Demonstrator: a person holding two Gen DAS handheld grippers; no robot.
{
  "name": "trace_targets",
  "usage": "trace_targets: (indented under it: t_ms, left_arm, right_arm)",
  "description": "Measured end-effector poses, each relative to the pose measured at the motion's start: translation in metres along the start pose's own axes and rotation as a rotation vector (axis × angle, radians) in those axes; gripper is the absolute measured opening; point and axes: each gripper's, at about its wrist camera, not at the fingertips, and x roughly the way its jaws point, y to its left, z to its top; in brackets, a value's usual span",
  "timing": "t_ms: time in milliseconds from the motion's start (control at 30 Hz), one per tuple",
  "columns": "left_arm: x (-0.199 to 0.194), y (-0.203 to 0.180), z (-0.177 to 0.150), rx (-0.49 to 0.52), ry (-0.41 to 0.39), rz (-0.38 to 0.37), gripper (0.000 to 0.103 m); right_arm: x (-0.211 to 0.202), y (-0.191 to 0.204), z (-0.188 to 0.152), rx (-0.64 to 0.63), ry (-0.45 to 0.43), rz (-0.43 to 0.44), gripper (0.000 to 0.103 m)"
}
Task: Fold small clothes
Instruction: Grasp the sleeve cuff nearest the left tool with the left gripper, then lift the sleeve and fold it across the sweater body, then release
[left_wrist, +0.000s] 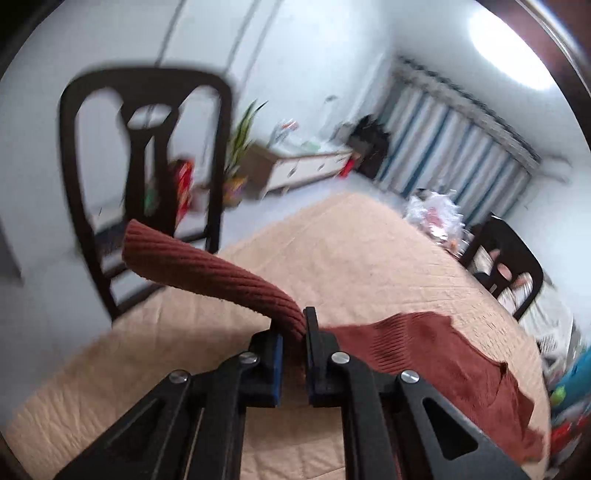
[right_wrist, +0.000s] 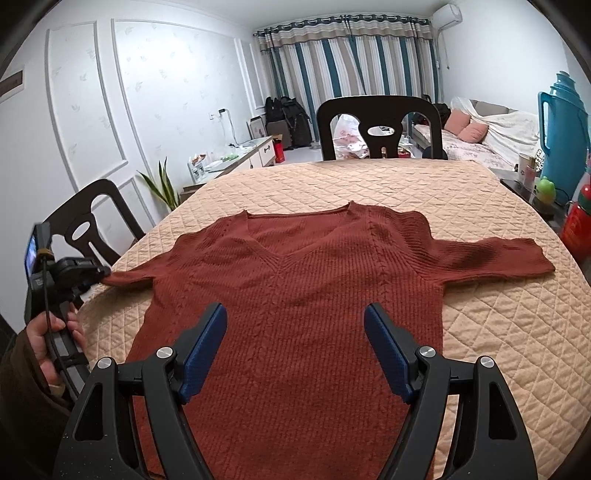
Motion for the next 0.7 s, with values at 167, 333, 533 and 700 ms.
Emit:
trace_targets:
  t_ms: [167,333,533,700]
  left_arm:
    - [-0.008,-0.043,0.009,0.164,-0.030,-0.114,0.011]
    - [-0.009,-0.090,0.004,0.324,-0.042,-0.195,0.011]
    - [-0.008,-0.159,-0.026,0.610,-0.038,-0.276,0.011]
    - [-0.002,-0.198,-0.058,0.755,0.021,-0.297,0.011]
  right_arm:
    - [-0.004,-0.002,0.007,-0.006,-0.025,-0.004,0.077]
    - [-0.005,-0.011,0.012,0.011,-0.035,-0.010,0.077]
    - [0.000,-0.023,0.013,0.029,-0.024,-0.024,0.077]
    - [0.005,-0.035,0.014,0.057,-0.009,-0.029,0.077]
